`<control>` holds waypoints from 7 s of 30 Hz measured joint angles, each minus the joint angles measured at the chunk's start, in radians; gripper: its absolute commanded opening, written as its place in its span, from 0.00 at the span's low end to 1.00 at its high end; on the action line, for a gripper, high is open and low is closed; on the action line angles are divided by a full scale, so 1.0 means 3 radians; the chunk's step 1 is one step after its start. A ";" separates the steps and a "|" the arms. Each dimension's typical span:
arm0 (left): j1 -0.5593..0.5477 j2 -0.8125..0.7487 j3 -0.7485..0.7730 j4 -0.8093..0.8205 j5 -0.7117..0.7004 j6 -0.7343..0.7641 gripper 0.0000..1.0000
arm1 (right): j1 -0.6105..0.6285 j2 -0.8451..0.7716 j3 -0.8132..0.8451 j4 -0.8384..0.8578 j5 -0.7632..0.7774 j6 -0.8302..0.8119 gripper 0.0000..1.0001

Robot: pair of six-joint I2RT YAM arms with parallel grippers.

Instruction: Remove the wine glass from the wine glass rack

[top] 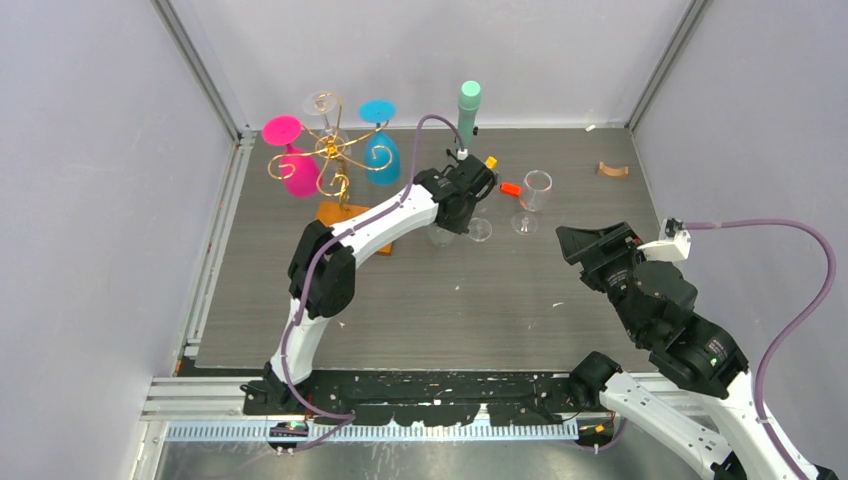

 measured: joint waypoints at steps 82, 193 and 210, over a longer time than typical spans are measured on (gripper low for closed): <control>0.1459 -0.2455 -0.0305 0.0463 0.0568 0.0193 0.86 | -0.0005 0.0261 -0.0102 0.0074 -0.0209 0.0079 0.70; 0.3929 -0.2328 -0.1940 0.2739 0.3315 -0.2435 0.00 | -0.0005 0.0200 -0.0209 0.0107 -0.0164 0.0125 0.66; 0.3925 -0.2945 -0.1884 0.1701 0.2979 -0.1723 0.00 | -0.0005 0.0215 -0.0210 0.0132 -0.0179 0.0125 0.71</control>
